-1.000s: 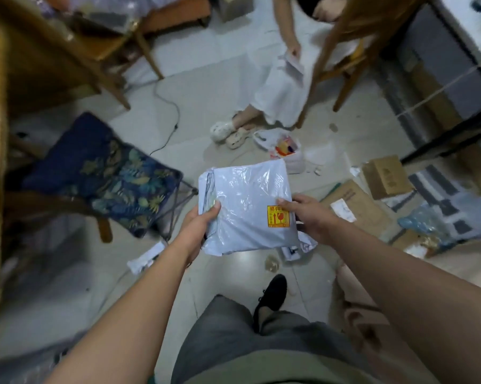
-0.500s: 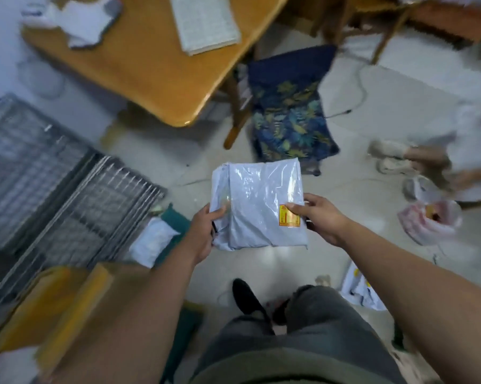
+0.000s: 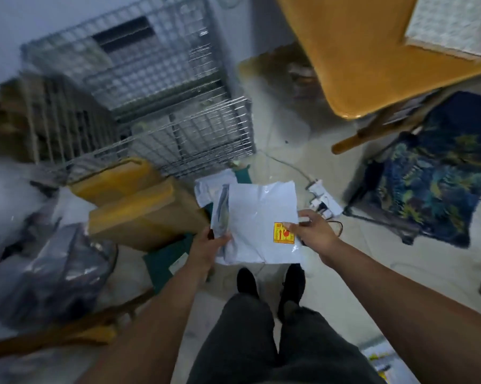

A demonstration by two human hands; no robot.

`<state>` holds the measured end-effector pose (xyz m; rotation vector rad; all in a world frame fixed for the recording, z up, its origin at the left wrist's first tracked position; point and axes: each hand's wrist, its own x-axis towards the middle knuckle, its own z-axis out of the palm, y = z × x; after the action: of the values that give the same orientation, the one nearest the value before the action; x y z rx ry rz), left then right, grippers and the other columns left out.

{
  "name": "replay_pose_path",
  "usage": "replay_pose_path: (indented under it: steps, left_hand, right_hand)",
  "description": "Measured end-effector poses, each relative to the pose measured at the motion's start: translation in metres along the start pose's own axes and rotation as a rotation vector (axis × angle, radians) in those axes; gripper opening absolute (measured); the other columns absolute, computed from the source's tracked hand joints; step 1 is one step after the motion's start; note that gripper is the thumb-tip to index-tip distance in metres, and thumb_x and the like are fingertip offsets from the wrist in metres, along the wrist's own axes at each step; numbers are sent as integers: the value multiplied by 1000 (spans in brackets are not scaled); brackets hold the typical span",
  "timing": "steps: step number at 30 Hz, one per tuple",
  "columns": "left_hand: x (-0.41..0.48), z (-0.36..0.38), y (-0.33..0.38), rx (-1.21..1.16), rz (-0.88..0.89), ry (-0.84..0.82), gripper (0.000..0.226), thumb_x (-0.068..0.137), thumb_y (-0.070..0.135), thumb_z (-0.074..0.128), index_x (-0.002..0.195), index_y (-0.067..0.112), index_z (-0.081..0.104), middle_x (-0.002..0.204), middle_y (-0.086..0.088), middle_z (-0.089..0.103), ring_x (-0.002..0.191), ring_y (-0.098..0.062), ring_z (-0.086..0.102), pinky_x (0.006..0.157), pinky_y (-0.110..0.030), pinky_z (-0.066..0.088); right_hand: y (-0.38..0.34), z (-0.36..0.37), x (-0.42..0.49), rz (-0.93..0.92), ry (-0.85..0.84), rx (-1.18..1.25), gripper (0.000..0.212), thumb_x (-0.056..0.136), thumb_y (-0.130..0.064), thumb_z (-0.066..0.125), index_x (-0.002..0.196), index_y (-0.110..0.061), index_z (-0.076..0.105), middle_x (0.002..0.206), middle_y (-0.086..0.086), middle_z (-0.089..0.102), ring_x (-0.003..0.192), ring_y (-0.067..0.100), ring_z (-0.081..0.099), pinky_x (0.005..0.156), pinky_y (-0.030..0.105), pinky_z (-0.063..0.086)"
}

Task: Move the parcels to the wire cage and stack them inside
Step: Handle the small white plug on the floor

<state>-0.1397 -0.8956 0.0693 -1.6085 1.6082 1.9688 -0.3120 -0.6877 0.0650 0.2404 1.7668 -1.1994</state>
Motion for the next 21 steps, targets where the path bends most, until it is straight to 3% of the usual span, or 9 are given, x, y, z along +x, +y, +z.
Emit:
replay_pose_path:
  steps: [2, 6, 9, 12, 15, 19, 21]
  left_hand:
    - [8, -18, -6, -23, -24, 49, 43, 97, 13, 73, 138, 10, 63, 131, -4, 68, 106, -19, 67, 80, -26, 56]
    - [28, -48, -23, -62, -58, 77, 44, 97, 14, 72, 140, 15, 62, 133, -6, 69, 118, -27, 67, 101, -39, 54]
    - [50, -64, -44, -106, -115, 110, 43, 98, 15, 71, 139, 15, 62, 132, -5, 69, 118, -26, 66, 100, -38, 54]
    - [77, -76, -72, -92, -191, 52, 40, 98, 15, 71, 136, 12, 60, 134, -8, 67, 112, -23, 67, 90, -29, 56]
    - [115, -89, -104, -39, -214, 6, 53, 96, 12, 73, 144, 8, 50, 138, -9, 64, 118, -25, 65, 99, -35, 55]
    - [177, -100, -141, 9, -242, 40, 65, 96, 21, 74, 151, 13, 41, 137, -5, 59, 101, -11, 61, 64, -12, 50]
    - [211, -101, -163, -1, -245, 60, 67, 96, 24, 75, 152, 14, 41, 140, -5, 59, 96, -5, 60, 64, -11, 50]
  right_hand:
    - [-13, 19, 14, 4, -49, -82, 33, 88, -17, 84, 111, -11, 61, 110, 21, 76, 96, 32, 74, 93, 48, 58]
    - [-28, 60, 45, 27, -107, -195, 42, 90, -10, 81, 123, 1, 58, 120, 28, 70, 102, 36, 71, 93, 47, 59]
    - [-27, 89, 71, 56, -141, -298, 40, 88, -10, 83, 119, -3, 58, 119, 28, 69, 110, 43, 70, 99, 57, 56]
    - [-14, 115, 101, 86, -133, -411, 45, 87, -13, 85, 121, -3, 57, 115, 28, 70, 108, 44, 70, 99, 59, 55]
    - [11, 141, 136, 120, -118, -491, 48, 85, -15, 87, 120, -3, 58, 113, 26, 72, 106, 43, 71, 99, 59, 54]
    - [56, 165, 194, 169, -123, -530, 47, 83, -15, 88, 117, -6, 58, 115, 23, 73, 109, 42, 70, 100, 59, 53]
    - [80, 174, 225, 199, -138, -536, 44, 83, -12, 87, 115, -8, 57, 117, 24, 72, 112, 44, 68, 100, 60, 54]
